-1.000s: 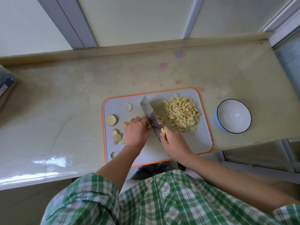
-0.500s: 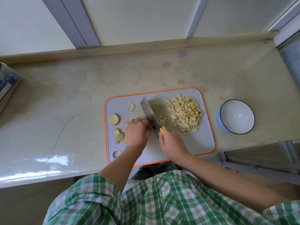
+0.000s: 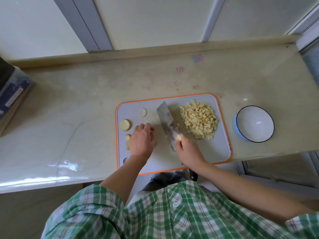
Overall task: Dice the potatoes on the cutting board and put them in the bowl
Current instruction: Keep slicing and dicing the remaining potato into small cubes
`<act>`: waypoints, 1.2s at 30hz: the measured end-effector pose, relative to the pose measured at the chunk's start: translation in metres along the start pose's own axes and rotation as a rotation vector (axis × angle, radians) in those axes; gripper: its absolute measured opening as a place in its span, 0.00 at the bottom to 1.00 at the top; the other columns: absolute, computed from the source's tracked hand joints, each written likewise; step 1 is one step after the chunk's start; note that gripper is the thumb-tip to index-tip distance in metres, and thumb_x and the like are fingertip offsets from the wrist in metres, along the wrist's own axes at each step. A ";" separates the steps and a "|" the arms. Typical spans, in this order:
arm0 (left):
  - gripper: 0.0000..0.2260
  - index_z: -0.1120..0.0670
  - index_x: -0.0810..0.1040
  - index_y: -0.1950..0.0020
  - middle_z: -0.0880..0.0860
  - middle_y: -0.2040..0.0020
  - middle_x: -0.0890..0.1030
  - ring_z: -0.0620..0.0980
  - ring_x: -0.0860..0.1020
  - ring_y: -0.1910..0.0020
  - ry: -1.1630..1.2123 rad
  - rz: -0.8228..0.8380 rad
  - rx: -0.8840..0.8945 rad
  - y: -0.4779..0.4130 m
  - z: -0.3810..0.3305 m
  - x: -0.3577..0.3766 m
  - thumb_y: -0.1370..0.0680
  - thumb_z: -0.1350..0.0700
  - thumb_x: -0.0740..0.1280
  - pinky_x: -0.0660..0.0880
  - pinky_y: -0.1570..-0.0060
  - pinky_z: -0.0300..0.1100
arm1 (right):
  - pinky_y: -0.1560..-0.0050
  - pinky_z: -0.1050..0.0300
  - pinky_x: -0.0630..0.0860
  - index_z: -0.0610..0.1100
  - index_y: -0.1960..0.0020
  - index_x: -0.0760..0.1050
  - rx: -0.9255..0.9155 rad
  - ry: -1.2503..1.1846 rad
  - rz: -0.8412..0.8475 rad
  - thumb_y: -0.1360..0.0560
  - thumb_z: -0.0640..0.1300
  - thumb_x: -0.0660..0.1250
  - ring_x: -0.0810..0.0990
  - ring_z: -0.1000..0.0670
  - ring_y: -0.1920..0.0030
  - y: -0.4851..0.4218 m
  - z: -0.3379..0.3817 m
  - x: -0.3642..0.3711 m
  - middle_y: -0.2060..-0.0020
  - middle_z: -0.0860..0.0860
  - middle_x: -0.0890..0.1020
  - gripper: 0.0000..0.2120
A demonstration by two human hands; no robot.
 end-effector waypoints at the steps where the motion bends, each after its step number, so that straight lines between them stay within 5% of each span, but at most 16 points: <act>1: 0.06 0.55 0.78 0.47 0.53 0.54 0.79 0.54 0.75 0.50 -0.002 0.004 -0.001 0.001 0.000 0.000 0.23 0.58 0.64 0.65 0.65 0.44 | 0.76 0.54 0.72 0.41 0.53 0.67 0.038 -0.017 -0.035 0.18 0.44 0.52 0.79 0.45 0.75 0.000 -0.009 -0.010 0.70 0.44 0.76 0.09; 12: 0.09 0.52 0.80 0.47 0.51 0.58 0.78 0.53 0.77 0.59 0.262 0.068 0.111 -0.005 -0.043 0.001 0.24 0.59 0.65 0.72 0.63 0.44 | 0.73 0.50 0.74 0.40 0.57 0.64 0.057 -0.183 -0.091 0.19 0.45 0.56 0.74 0.47 0.80 0.001 -0.026 -0.053 0.78 0.43 0.73 0.11; 17: 0.19 0.48 0.74 0.31 0.55 0.48 0.74 0.55 0.74 0.49 0.123 0.125 0.412 -0.001 -0.096 0.006 0.22 0.56 0.64 0.69 0.61 0.44 | 0.78 0.57 0.70 0.41 0.55 0.65 0.137 -0.430 -0.141 0.18 0.43 0.55 0.74 0.47 0.79 -0.004 -0.025 -0.069 0.76 0.45 0.72 0.09; 22: 0.21 0.49 0.66 0.26 0.56 0.40 0.69 0.56 0.69 0.41 -0.001 0.268 0.355 -0.007 -0.113 0.033 0.20 0.52 0.60 0.71 0.45 0.49 | 0.77 0.58 0.68 0.42 0.57 0.64 0.199 -0.553 -0.168 0.19 0.41 0.55 0.72 0.47 0.79 0.000 -0.031 -0.091 0.76 0.45 0.70 0.08; 26: 0.26 0.47 0.61 0.24 0.56 0.41 0.67 0.56 0.69 0.44 0.028 0.231 0.365 -0.011 -0.128 0.032 0.21 0.55 0.61 0.72 0.47 0.49 | 0.79 0.61 0.66 0.45 0.58 0.65 0.208 -0.555 -0.184 0.18 0.41 0.55 0.71 0.47 0.79 0.002 -0.039 -0.099 0.78 0.46 0.71 0.10; 32: 0.14 0.55 0.76 0.37 0.56 0.43 0.71 0.56 0.70 0.43 0.042 0.238 0.295 -0.017 -0.128 0.034 0.20 0.54 0.60 0.72 0.48 0.48 | 0.76 0.58 0.69 0.45 0.58 0.66 0.159 -0.474 -0.216 0.19 0.44 0.56 0.73 0.47 0.77 0.001 -0.038 -0.107 0.76 0.46 0.73 0.09; 34: 0.13 0.56 0.80 0.50 0.55 0.52 0.75 0.56 0.75 0.53 0.290 0.228 0.136 -0.021 -0.122 0.024 0.18 0.51 0.58 0.69 0.58 0.44 | 0.76 0.56 0.69 0.44 0.57 0.66 0.101 -0.292 -0.228 0.21 0.46 0.58 0.75 0.47 0.74 0.002 -0.030 -0.111 0.72 0.47 0.73 0.08; 36: 0.17 0.54 0.79 0.53 0.55 0.61 0.79 0.53 0.75 0.63 0.733 0.339 -0.122 -0.021 -0.117 0.025 0.18 0.46 0.56 0.68 0.65 0.43 | 0.73 0.54 0.65 0.45 0.52 0.68 -0.009 0.023 -0.236 0.21 0.48 0.59 0.74 0.47 0.69 0.002 -0.016 -0.110 0.70 0.52 0.73 0.06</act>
Point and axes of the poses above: each hand's wrist, its own y-axis away from the middle knuckle, its own x-axis out of the palm, z = x × y, the point moved 9 cm from there along -y, towards the middle knuckle
